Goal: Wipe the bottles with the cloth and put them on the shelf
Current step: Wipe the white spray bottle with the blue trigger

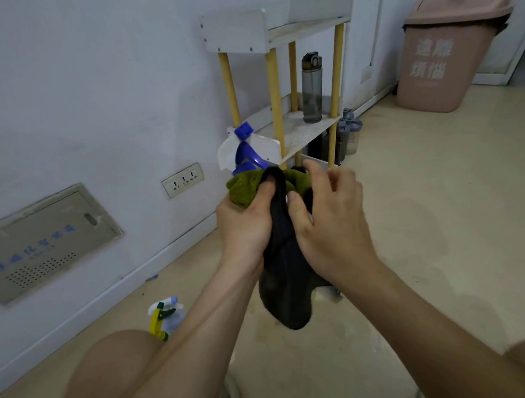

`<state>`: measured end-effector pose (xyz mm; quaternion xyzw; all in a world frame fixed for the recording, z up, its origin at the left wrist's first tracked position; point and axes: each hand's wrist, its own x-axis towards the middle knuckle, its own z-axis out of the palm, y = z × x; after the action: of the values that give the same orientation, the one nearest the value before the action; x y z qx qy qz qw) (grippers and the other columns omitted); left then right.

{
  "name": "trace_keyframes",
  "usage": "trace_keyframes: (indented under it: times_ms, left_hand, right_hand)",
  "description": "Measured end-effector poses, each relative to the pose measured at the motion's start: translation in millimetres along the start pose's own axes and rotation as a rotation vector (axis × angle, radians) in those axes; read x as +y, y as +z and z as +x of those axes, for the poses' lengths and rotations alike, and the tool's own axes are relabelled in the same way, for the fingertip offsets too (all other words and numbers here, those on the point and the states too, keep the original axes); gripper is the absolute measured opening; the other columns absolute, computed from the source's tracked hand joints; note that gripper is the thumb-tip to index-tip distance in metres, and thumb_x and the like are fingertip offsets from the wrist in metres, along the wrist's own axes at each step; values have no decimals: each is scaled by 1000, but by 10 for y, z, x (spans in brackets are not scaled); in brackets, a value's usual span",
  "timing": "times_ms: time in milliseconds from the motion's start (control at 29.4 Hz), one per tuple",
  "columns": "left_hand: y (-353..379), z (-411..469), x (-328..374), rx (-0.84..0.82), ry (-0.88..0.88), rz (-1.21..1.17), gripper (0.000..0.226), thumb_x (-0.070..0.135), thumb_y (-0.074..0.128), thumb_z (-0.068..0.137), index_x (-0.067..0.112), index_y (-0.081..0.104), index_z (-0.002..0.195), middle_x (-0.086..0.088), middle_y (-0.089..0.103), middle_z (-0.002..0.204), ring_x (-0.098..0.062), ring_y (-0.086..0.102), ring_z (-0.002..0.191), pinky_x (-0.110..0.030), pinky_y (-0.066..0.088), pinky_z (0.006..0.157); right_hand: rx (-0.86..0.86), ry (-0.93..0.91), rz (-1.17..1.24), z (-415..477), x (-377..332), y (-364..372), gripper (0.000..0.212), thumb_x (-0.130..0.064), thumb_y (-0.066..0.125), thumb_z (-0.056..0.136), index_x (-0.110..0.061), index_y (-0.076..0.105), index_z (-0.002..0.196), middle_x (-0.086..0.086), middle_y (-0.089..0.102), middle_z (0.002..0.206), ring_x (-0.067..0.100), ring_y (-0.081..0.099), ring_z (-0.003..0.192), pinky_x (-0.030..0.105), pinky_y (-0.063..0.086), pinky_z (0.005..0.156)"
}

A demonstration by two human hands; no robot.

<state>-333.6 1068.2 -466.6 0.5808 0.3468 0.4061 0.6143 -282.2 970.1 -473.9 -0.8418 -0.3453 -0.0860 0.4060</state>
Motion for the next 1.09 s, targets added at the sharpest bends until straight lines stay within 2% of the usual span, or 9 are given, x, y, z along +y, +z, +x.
trace_keyframes:
  times_ms: [238,306,442,511,613,749,851,987,1089]
  left_hand:
    - [-33,129,-32,33,77,99,28,55,73,78,38,70,56,9,70,63,-13,68,68,-41,56,74]
    - [-35,130,-42,64,87,89,31,53,72,80,38,68,53,11,68,59,-10,65,65,-37,55,71]
    - [-61,139,19,62,44,-29,34,43,74,83,29,68,53,15,66,58,-3,61,61,-27,52,65]
    - [-88,110,51,-8,-23,-80,23,37,74,85,25,70,66,12,71,66,-6,66,68,-28,55,70]
    - [-146,56,146,-193,-98,-239,11,31,70,85,20,71,85,3,76,82,-13,72,81,-32,58,78]
    - [-193,11,228,-355,-89,-311,30,38,66,76,14,69,93,-5,76,85,-19,73,81,-32,60,76]
    - [-139,17,204,-200,-78,-193,25,41,63,89,17,68,87,1,75,74,-14,72,71,-29,60,69]
    - [-123,145,144,-2,149,117,40,58,52,92,27,60,69,9,66,70,-10,65,73,-34,53,77]
    - [-123,173,97,46,237,213,45,58,43,96,26,56,66,8,63,70,-11,63,72,-36,51,77]
  right_hand:
    - [-379,196,545,19,29,-10,41,-56,35,99,-40,48,135,-19,50,125,2,45,116,21,34,89]
    - [-447,352,694,25,36,1,60,-71,36,92,-40,45,142,-24,46,133,0,41,125,25,31,105]
    - [-526,632,895,90,188,74,103,-106,40,42,-56,51,132,-4,44,151,19,36,142,45,21,121]
    - [-550,622,950,113,236,41,103,-104,50,39,-53,58,128,-5,47,150,19,36,143,45,19,122]
    - [-652,614,988,142,209,-86,98,-90,59,52,-32,62,131,-3,70,123,20,65,117,39,43,110]
    - [-803,507,900,87,134,-170,52,-66,57,78,-28,68,111,-5,77,101,14,73,94,27,58,83]
    - [-711,479,838,22,41,-67,54,-66,60,79,-27,68,115,-3,75,109,16,71,102,38,53,98]
    - [-420,368,583,7,-32,-3,49,-68,60,81,-31,61,113,-8,65,106,11,65,98,34,55,87]
    - [-405,377,553,19,-35,-51,50,-67,62,79,-33,55,117,-8,57,108,13,61,100,35,55,85]
